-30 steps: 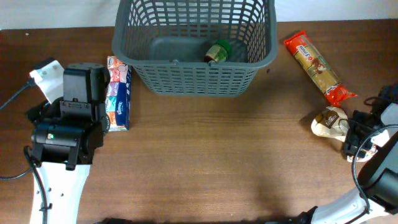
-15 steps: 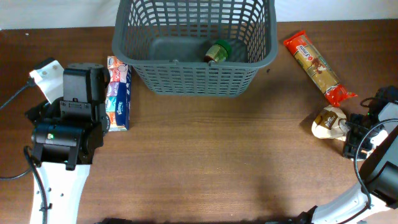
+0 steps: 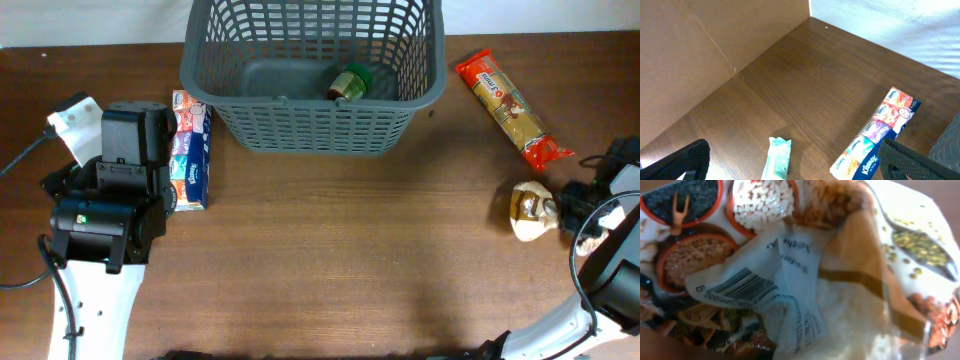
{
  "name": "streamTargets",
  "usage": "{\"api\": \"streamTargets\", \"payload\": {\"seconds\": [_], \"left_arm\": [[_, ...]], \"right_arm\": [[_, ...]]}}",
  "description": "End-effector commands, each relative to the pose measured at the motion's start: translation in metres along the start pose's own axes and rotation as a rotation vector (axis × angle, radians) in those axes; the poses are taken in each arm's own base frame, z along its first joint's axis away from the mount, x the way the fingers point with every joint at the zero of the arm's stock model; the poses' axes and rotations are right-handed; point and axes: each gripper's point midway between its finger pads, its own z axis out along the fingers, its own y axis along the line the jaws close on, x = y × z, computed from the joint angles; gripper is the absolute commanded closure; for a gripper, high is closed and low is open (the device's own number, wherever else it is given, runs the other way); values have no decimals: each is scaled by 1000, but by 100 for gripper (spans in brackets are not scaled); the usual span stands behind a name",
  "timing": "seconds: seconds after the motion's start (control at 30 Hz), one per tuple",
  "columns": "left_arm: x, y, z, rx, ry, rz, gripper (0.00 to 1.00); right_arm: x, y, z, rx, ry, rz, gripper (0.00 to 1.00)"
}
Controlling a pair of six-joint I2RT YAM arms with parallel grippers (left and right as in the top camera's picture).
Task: Pack container
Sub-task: 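Lift the rice bag over the basket and drop it in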
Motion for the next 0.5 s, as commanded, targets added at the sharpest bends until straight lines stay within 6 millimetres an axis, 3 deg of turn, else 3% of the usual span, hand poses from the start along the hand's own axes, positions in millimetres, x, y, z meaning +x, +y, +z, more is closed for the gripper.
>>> {"api": "streamTargets", "payload": {"seconds": [0.0,0.1,0.13,0.2,0.3,0.43,0.47], "left_arm": [[-4,4,-1,-14,-11,8,0],[-4,4,-1,-14,-11,8,0],[-4,4,-1,-14,-11,8,0],[-4,4,-1,-14,-11,8,0],[-4,4,-1,-14,-11,8,0],[-4,4,-1,-14,-11,8,1],[-4,4,-1,-14,-11,8,0]], "right_arm": [[19,38,-8,-145,146,-138,96],[16,76,-45,-299,181,-208,96],[14,94,-66,-379,193,-251,96],[13,137,-133,-604,210,-372,96],[22,172,-231,-888,234,-533,96],[55,185,-363,-1223,244,-773,96],[64,183,-386,-1279,232,-828,96]]}}
